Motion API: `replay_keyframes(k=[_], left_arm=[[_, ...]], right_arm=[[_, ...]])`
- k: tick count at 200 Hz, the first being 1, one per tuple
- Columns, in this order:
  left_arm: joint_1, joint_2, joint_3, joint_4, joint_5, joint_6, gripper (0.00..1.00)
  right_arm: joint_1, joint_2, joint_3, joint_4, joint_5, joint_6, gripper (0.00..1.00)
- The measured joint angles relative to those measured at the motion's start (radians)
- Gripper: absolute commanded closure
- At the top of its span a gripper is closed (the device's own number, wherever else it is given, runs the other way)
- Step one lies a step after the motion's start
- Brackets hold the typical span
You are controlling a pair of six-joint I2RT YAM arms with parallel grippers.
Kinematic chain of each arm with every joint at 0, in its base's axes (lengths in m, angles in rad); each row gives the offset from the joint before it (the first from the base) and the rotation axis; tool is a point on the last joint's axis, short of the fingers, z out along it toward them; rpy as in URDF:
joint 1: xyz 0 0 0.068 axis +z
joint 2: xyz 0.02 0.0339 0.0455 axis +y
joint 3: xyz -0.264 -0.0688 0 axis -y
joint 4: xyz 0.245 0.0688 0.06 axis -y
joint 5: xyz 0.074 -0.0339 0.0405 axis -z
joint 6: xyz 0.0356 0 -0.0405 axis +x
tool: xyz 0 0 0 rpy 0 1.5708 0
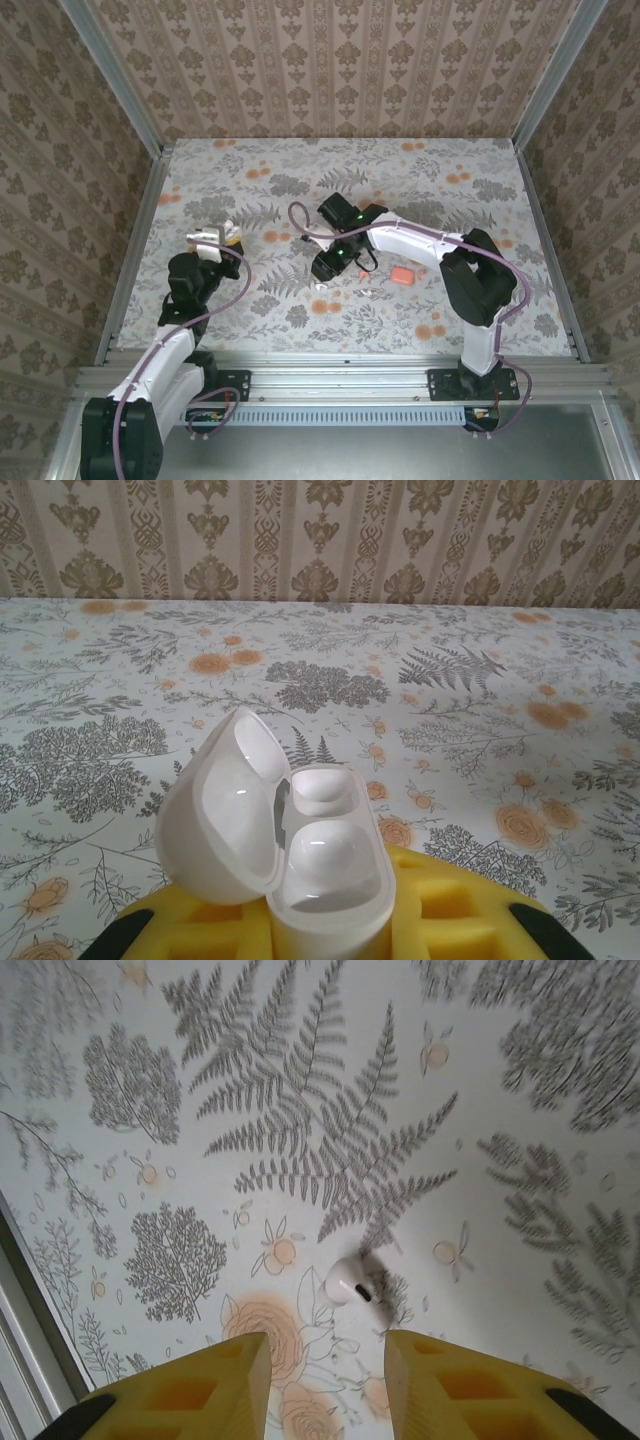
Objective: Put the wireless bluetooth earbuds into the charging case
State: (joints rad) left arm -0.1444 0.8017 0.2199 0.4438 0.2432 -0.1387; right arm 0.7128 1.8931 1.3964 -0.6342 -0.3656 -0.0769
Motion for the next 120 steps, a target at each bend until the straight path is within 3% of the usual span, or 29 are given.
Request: replay_keyframes(k=[52,120], left_arm=[[0.0,-0.001,0.0,-0.004,-0.009,0.0,0.86],[0.0,-0.001,0.0,-0.004,-0.013,0.0,0.86]], right_arm=[[0.04,0.078,0.019,-0.006,0.022,0.063,0.7],[0.05,0.131,0.048,-0.006,0.019,0.081,0.68]])
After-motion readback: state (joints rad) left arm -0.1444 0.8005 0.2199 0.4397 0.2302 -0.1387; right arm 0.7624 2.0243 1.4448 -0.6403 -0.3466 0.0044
